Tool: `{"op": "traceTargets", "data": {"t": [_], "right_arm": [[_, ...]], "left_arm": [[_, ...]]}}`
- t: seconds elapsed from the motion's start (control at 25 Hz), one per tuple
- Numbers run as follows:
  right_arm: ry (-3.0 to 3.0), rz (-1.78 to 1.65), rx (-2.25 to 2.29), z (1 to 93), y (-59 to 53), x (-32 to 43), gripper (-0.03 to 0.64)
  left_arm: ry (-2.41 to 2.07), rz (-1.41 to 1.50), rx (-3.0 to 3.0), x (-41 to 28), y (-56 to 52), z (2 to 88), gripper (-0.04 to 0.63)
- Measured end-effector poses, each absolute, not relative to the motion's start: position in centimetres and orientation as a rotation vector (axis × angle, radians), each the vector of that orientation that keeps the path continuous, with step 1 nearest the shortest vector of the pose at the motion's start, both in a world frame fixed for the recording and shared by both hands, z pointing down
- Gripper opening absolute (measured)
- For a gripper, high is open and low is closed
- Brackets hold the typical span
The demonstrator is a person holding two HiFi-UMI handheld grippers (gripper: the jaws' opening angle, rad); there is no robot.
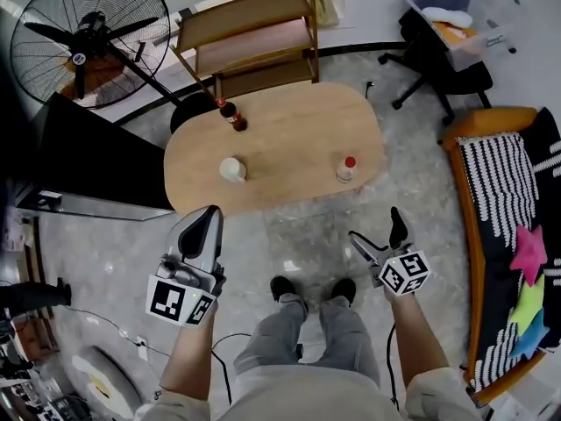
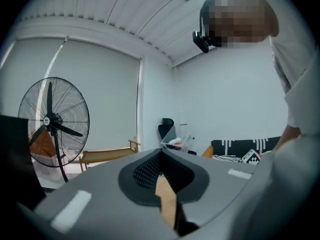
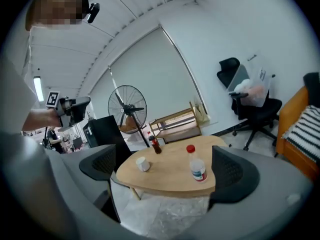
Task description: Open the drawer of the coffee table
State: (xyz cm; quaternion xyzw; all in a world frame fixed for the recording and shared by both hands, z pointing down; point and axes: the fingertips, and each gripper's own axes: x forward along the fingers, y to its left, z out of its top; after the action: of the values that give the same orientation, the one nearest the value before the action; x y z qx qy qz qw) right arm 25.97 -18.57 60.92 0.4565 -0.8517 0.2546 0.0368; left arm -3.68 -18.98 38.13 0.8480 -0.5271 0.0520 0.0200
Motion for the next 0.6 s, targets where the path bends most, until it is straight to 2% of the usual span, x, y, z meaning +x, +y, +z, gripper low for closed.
{"op": "traceTargets", "data": {"t": [0.6], "right_arm": [[-2.577,0.957,1.370,88.2,-23.9,22.8,0.588]], "left_arm": [[-1.647,0.168,2.688,-1.6,-22.6,55.9,0.000]]}}
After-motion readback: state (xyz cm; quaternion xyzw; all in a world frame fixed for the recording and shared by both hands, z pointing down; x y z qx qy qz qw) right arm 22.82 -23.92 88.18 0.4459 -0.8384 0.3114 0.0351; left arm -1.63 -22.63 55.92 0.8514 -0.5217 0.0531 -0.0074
